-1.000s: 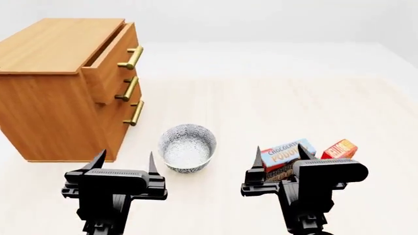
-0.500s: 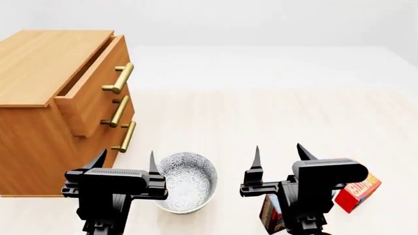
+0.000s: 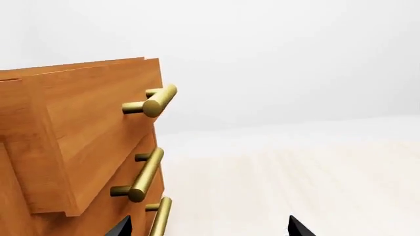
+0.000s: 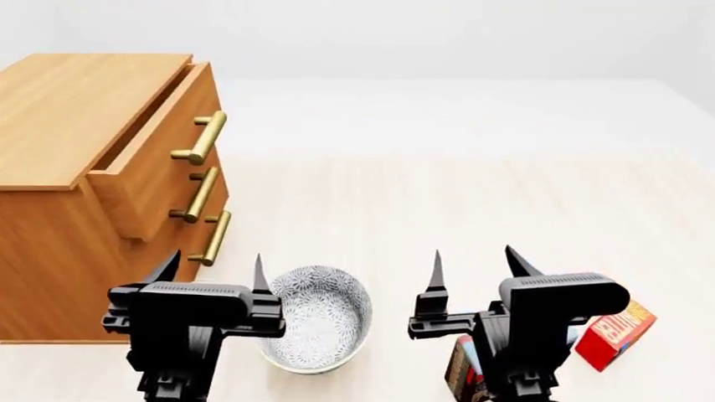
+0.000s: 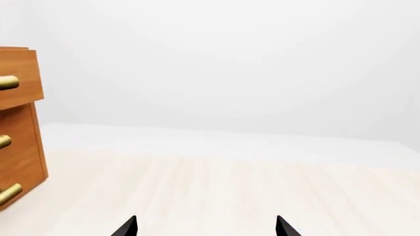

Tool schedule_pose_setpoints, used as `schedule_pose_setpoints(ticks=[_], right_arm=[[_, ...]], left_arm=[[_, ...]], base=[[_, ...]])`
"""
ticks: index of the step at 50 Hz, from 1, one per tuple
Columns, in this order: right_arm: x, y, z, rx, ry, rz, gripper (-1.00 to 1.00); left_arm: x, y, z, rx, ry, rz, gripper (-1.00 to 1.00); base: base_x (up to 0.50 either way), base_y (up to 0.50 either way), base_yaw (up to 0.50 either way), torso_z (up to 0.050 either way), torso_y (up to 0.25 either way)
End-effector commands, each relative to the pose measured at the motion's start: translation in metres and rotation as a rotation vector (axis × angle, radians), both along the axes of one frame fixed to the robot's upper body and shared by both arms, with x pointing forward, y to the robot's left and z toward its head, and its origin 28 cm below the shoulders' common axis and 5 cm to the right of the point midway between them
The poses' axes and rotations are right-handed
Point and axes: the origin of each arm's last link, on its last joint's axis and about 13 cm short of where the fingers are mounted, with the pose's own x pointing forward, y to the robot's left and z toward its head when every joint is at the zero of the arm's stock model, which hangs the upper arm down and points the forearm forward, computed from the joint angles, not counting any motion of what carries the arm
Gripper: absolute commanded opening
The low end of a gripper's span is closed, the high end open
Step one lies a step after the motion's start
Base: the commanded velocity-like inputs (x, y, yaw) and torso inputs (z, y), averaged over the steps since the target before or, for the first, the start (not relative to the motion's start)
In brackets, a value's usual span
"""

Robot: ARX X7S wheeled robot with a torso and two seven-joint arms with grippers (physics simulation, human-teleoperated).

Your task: Put the butter at the back in the top drawer of the cabinet and close it.

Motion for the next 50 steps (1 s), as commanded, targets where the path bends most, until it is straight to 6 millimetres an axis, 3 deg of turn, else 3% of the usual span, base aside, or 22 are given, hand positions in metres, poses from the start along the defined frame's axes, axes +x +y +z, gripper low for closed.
schedule_pose_setpoints(ticks=[1, 6, 10, 18, 22, 44, 50], right_arm=[[-0.001, 0.0, -0.001, 0.005, -0.002, 0.004, 1.0], [-0.002, 0.0, -0.001, 0.01, -0.005, 0.007, 1.0], [-0.003, -0.002, 0.0, 0.015, -0.006, 0.007, 1.0], [-0.006, -0.002, 0.0, 0.017, -0.009, 0.014, 1.0], [-0.007, -0.001, 0.0, 0.017, -0.01, 0.018, 1.0], [-0.008, 0.002, 0.004, 0.007, -0.014, 0.033, 1.0], [-0.009, 0.003, 0.004, 0.007, -0.016, 0.039, 1.0]], left_arm=[[0.01, 0.007, 0.042, 0.015, -0.024, -0.005, 1.0], [0.032, 0.017, 0.104, -0.019, -0.015, -0.013, 1.0], [0.048, 0.021, 0.131, -0.018, 0.021, -0.019, 1.0], [0.074, 0.024, 0.154, 0.044, 0.056, 0.005, 1.0], [0.087, 0.028, 0.174, 0.066, 0.052, 0.03, 1.0], [0.116, 0.028, 0.238, 0.076, 0.007, 0.08, 1.0], [0.14, 0.029, 0.248, 0.057, -0.007, 0.127, 1.0]], base=[[0.0, 0.0, 0.0, 0.0, 0.0], [0.0, 0.0, 0.0, 0.0, 0.002], [0.0, 0.0, 0.0, 0.0, 0.0], [0.0, 0.0, 0.0, 0.0, 0.0], [0.0, 0.0, 0.0, 0.0, 0.0], [0.0, 0.0, 0.0, 0.0, 0.0], [0.0, 0.0, 0.0, 0.0, 0.0]])
